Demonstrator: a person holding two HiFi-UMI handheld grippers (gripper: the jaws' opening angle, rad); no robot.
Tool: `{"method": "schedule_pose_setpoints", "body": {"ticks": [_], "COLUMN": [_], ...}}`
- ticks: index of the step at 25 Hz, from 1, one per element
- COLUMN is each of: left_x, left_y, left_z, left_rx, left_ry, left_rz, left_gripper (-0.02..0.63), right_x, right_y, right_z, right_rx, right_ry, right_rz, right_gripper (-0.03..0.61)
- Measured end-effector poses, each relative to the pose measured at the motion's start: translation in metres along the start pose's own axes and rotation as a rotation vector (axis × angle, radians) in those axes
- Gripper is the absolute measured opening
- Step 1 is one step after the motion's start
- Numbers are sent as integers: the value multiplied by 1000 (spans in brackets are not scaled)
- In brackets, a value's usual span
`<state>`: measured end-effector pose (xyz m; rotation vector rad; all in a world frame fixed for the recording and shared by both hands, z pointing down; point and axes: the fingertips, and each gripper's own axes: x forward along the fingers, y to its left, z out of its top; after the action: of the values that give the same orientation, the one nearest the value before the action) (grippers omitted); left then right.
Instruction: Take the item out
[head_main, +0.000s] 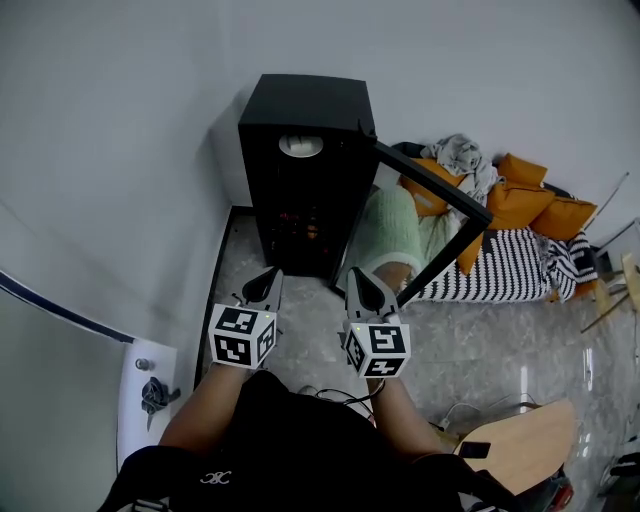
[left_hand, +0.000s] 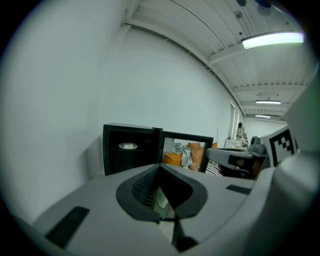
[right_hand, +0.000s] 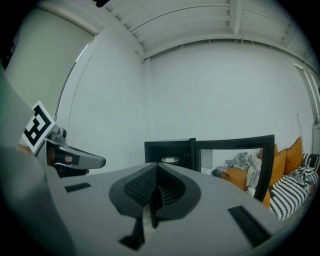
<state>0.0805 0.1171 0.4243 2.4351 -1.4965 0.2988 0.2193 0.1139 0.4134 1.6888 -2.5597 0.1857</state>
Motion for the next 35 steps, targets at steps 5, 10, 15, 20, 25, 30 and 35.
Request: {"method": "schedule_pose_setpoints", "body": {"ticks": [5,10,15,20,25,30,35], "left_x": [14,28,39,55,76,99,127], "left_y": [0,1,9,27,44,72,101], "left_z": [3,8,0,2,8,14,26], "left_rx": [-4,-9,-10,-14,-12,-21,-30], "left_ry": [-5,-21,-12,-2,1,8,9], "left_rz": [-7,-16,-23,-26,-37,-46,-74], "left_gripper": [0,0,0,0,0,0,0], "right_x": [7,17,33,57,87,121,162], "right_y": [-4,-12,-16,-14,-19,-19,-19], "right_z": [3,3,-8,-8,-6,-7,-4], "right_rx": [-21,-29,-6,7,52,63,77], "right_ry": [0,-1,15,23,20,28,34], "right_rz": [9,7,4,10,8,-9,-25], "right_gripper": [8,8,8,8,8,8,8]}}
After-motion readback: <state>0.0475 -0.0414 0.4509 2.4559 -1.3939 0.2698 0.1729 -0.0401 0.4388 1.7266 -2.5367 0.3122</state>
